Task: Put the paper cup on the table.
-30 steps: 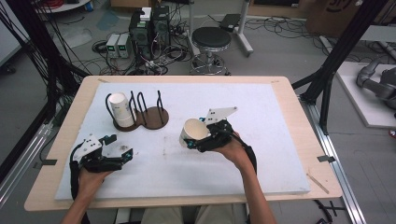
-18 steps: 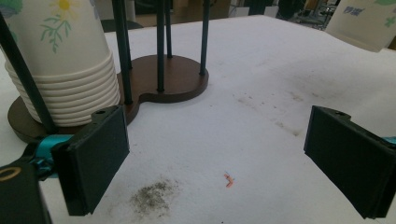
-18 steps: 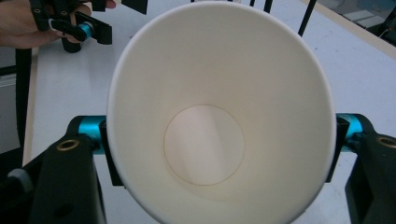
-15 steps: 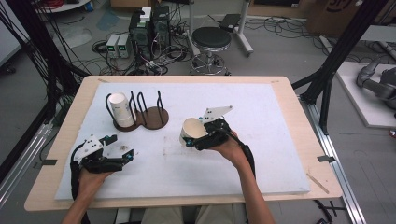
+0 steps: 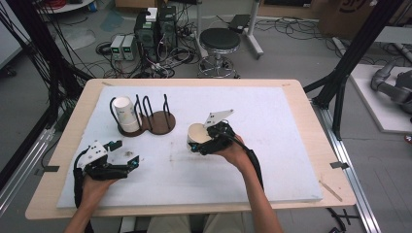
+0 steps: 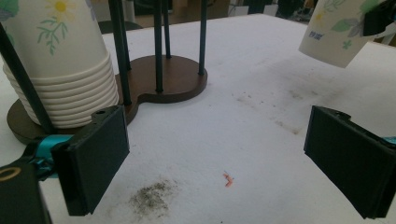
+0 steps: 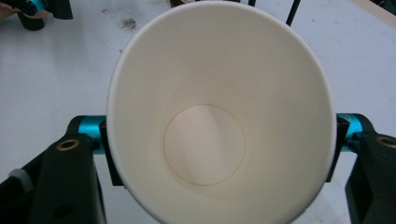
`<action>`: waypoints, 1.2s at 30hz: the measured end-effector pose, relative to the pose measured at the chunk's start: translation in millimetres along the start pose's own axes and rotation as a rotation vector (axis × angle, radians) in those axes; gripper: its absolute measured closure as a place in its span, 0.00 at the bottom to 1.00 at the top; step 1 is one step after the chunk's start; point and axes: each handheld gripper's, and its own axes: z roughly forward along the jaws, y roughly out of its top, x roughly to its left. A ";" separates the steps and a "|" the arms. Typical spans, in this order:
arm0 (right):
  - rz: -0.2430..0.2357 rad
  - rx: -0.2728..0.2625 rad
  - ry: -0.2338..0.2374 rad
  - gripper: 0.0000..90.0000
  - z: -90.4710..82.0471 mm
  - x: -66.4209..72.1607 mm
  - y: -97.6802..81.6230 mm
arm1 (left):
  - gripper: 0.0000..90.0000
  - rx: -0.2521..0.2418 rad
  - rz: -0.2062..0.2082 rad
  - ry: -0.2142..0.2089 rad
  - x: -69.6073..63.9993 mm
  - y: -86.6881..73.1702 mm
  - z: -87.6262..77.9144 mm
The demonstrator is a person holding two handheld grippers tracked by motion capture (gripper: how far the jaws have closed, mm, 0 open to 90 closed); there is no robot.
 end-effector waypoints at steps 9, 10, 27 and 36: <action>0.000 0.045 -0.029 0.31 13.2 0.0 1.7 | 0.07 0.004 -0.002 0.001 0.3 0.1 0.1; -0.002 0.051 -0.036 0.31 15.0 0.1 2.0 | 0.07 0.003 -0.003 0.002 0.3 0.1 0.1; -0.022 0.128 -0.069 0.31 34.9 1.7 1.8 | 0.07 0.001 -0.003 0.010 -0.2 0.0 0.1; -0.030 0.170 -0.083 0.31 46.3 0.8 -0.1 | 0.07 0.004 0.000 0.013 -0.8 0.0 0.3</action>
